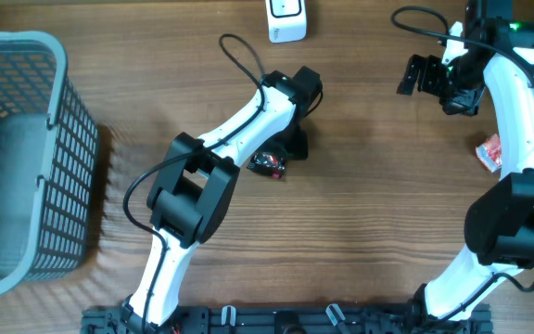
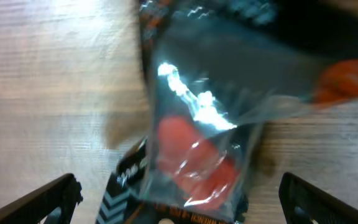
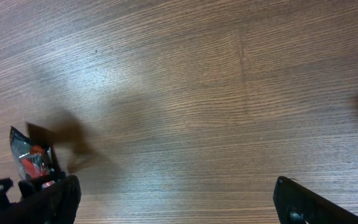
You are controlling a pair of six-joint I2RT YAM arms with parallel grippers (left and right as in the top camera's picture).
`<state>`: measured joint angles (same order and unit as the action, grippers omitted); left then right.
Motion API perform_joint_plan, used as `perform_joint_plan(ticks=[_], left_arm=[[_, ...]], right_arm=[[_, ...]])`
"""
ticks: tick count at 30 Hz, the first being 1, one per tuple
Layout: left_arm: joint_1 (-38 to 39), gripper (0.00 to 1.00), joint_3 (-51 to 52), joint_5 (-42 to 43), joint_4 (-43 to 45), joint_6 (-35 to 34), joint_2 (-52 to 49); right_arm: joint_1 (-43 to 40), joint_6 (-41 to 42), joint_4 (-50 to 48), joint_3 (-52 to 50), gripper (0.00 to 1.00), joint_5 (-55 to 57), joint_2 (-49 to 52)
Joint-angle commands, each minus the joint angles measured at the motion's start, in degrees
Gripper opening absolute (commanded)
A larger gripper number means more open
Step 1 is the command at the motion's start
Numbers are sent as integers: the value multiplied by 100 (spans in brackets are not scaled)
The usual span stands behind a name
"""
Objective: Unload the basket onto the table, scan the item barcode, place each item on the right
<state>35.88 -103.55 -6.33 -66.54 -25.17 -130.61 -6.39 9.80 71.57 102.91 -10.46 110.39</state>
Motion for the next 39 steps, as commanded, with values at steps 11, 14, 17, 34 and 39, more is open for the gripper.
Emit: perform_joint_plan(ticks=[11,14,17,34,39], left_arm=[[-28,100,50,398,706,1847,-188],[-66,100,50,433,684,1878,-372],[-109,100,59,538,632,1878,-474],[-138,86,59,527,358,1375,-474],[-138,71,59,542,529,1224,-474]], right_arm=[[44,-83,162,46,100,55,2],[44,-83,199,46,100,55,2],[44,-83,208,46,100,81,2],[44,-76,205,46,100,160,2],[44,-74,214,46,100,162,2]])
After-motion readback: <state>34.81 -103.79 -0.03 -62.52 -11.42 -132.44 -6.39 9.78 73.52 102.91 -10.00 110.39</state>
